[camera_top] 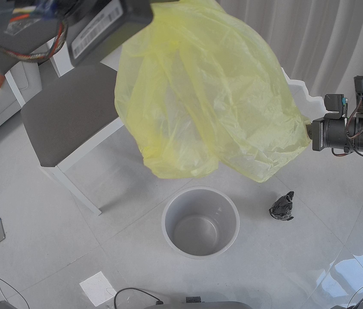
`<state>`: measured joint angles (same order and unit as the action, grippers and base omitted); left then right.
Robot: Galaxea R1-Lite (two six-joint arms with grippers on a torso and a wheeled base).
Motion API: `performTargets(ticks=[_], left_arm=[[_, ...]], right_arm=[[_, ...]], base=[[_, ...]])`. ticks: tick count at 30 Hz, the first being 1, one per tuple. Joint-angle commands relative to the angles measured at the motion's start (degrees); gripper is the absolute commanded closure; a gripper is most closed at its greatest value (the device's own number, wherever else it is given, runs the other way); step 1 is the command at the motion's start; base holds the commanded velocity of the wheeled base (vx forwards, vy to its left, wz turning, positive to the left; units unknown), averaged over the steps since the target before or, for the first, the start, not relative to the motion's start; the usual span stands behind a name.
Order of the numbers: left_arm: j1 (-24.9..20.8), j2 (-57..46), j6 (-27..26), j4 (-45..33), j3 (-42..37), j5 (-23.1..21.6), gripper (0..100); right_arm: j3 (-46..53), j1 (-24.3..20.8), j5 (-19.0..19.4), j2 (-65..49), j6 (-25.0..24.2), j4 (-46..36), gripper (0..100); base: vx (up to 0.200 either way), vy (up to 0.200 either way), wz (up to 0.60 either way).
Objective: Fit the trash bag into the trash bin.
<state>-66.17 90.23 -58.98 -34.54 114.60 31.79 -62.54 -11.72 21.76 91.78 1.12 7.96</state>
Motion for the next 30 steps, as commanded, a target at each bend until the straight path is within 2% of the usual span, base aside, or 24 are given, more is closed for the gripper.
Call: performTargets(ticks=[1, 5, 6, 9, 10, 14, 16, 19, 21, 23, 26, 30], left_arm=[[0.16, 0.82, 1.5, 1.4, -0.01, 0.02, 100], [1.57, 1.26, 6.42, 4.21, -0.01, 0.02, 100], [2.45, 1.7, 9.14, 6.94, -0.01, -0.06, 100], [2.63, 1.7, 9.5, 7.38, -0.01, -0.06, 100], [4.91, 1.87, 14.68, 10.89, -0.01, -0.77, 100], [6.76, 2.23, 23.21, 12.21, -0.01, -4.2, 100], [8.78, 2.58, 28.48, 12.48, -0.01, -6.48, 100], [11.41, 2.67, 32.79, 12.48, -0.01, -9.47, 100], [14.93, 1.96, 38.59, 12.48, -0.79, -13.16, 100], [17.48, 0.64, 43.16, 12.39, -4.92, -15.27, 100], [20.56, -2.7, 48.26, 13.53, -16.17, -19.22, 100], [23.63, -5.42, 50.45, 26.71, -34.62, -21.6, 100]], right_arm=[[0.14, 0.38, -0.05, -0.9, -0.33, 0.04, 100], [1.54, 0.64, -0.14, -2.05, -0.51, 0.39, 100], [2.24, 0.82, -0.4, -2.75, -0.51, 0.39, 100], [2.33, 0.82, -0.4, -2.84, -0.51, 0.39, 100], [2.51, 1.34, -0.75, -3.63, -0.95, 0.39, 100], [2.51, 1.7, -0.84, -4.68, -1.91, 0.3, 100], [2.51, 1.87, -0.93, -4.95, -2.97, 0.3, 100], [2.51, 1.96, -1.02, -5.21, -3.58, 0.21, 100], [2.42, 1.87, -2.34, -5.21, -3.58, 0.21, 100], [2.24, 1.7, -3.57, -5.12, -3.58, 0.3, 100], [1.72, 1.26, -5.06, -5.03, -3.58, 0.3, 100], [1.72, 0.47, -5.76, -4.95, -3.58, 0.21, 100]], base=[[0.0, 0.0, 0.0], [0.0, 0.0, 0.0], [0.0, 0.0, 0.0], [0.0, 0.0, 0.0], [0.0, 0.0, 0.0], [0.0, 0.0, 0.0], [0.0, 0.0, 0.0], [0.0, 0.0, 0.0], [0.0, 0.0, 0.0], [0.0, 0.0, 0.0], [0.0, 0.0, 0.0], [0.0, 0.0, 0.0]])
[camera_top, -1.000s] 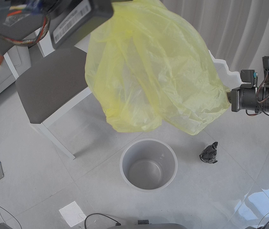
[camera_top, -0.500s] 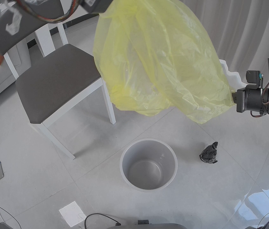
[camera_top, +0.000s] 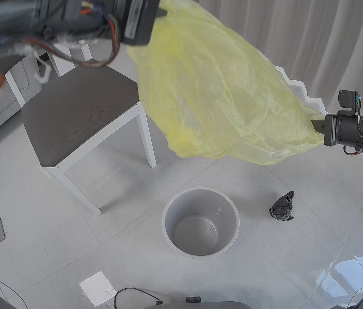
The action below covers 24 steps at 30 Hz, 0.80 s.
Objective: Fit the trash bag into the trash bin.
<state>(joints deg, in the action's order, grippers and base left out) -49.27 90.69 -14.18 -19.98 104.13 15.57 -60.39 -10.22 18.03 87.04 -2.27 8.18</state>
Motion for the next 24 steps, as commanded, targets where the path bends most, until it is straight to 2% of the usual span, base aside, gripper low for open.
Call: performTargets(ticks=[1, 4, 6, 9, 13, 18, 23, 24], left_arm=[[7.09, -6.05, 5.56, 18.13, -28.9, -5.72, 100], [7.53, -5.52, 5.74, 28.42, -37.69, -5.72, 100], [8.41, -5.43, 6.27, 30.44, -42.08, -5.81, 100], [8.49, -5.34, 11.63, 32.2, -49.82, -8.18, 100], [8.41, -5.43, 14.88, 34.31, -56.14, -9.68, 100], [8.14, -4.73, 17.17, 37.73, -61.59, -11.61, 100], [6.56, -0.42, 19.71, 45.47, -66.95, -11.96, 100], [6.3, 2.39, 20.33, 49.07, -68.1, -12.05, 100]], right_arm=[[-0.25, -1.12, -2.56, 0.06, -0.19, -0.01, 100], [0.54, -1.91, -4.41, 0.32, -0.28, -0.01, 100], [1.68, -2.79, -5.2, 0.41, -0.28, -0.01, 100], [3.97, -4.73, -7.22, 2.08, -0.19, 0.26, 100], [4.93, -6.04, -9.42, 4.89, -0.02, 0.35, 100], [5.46, -6.66, -9.5, 7.27, -0.02, 0.43, 100], [5.9, -7.19, -9.68, 10.69, -0.11, 1.14, 100], [6.69, -7.19, -9.68, 12.36, -0.02, 2.98, 100]], base=[[0.0, 0.0, 0.0], [0.0, 0.0, 0.0], [0.0, 0.0, 0.0], [0.0, 0.0, 0.0], [0.0, 0.0, 0.0], [0.0, 0.0, 0.0], [0.0, 0.0, 0.0], [0.0, 0.0, 0.0]])
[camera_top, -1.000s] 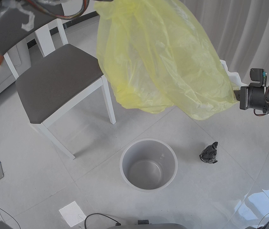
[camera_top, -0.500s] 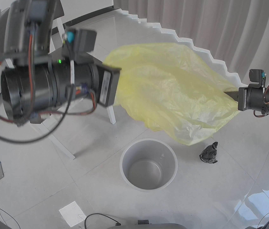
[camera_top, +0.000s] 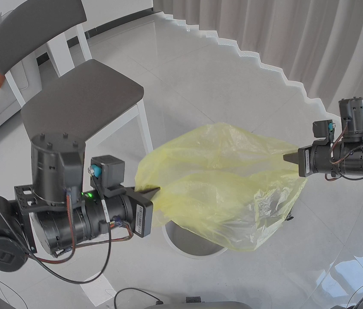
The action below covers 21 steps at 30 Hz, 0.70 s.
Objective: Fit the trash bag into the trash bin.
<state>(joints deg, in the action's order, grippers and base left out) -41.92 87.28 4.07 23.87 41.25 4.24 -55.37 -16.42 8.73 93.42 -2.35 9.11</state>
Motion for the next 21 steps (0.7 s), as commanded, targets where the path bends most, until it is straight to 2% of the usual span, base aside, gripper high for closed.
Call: performTargets(ticks=[1, 7, 11, 21], left_arm=[[-1.06, 6.58, 2.26, 6.19, -5.48, -0.73, 100], [-0.7, 13.26, 2.26, 13.92, -7.42, -0.73, 100], [0.35, 15.2, 2.52, 17.0, -8.82, -1.52, 100], [1.32, 20.38, 4.98, 19.64, -10.67, -2.75, 100]], right_arm=[[1.93, -0.98, -0.29, 6.52, 0.07, 2.76, 100], [4.39, -0.89, 0.06, 12.14, -0.2, 10.93, 100], [3.87, -0.81, 0.59, 14.86, -0.2, 13.22, 100], [2.9, -0.54, 2.87, 24.09, -0.28, 19.02, 100]], base=[[0.0, 0.0, 0.0], [0.0, 0.0, 0.0], [0.0, 0.0, 0.0], [0.0, 0.0, 0.0]])
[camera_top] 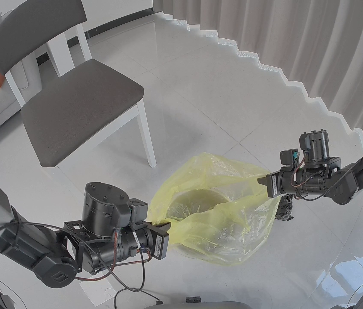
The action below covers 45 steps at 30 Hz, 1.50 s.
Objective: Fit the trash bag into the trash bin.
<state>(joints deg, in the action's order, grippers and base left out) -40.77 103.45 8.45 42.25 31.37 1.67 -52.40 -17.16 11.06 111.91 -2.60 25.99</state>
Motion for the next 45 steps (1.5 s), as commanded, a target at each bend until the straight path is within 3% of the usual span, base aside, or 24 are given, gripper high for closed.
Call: performTargets(ticks=[1, 21, 33, 45], left_arm=[[0.25, 5.01, 0.6, 2.48, -0.87, -0.26, 100], [4.55, 24.87, 0.17, 30.7, -8.6, -2.2, 100], [4.38, 23.9, 0.08, 43.44, -20.56, -3.69, 100], [5.35, 32.69, -0.1, 44.58, -11.85, -3.69, 100]], right_arm=[[0.01, 0.2, 0.54, 6.39, -0.13, 2.93, 100], [-1.92, 0.03, 2.3, 18.7, -0.39, 10.22, 100], [5.81, -0.33, 4.24, 17.2, -1.27, 16.46, 100], [-0.16, 0.73, 4.24, 20.19, -1.36, 16.9, 100]], base=[[0.0, 0.0, 0.0], [0.0, 0.0, 0.0], [0.0, 0.0, 0.0], [0.0, 0.0, 0.0]])
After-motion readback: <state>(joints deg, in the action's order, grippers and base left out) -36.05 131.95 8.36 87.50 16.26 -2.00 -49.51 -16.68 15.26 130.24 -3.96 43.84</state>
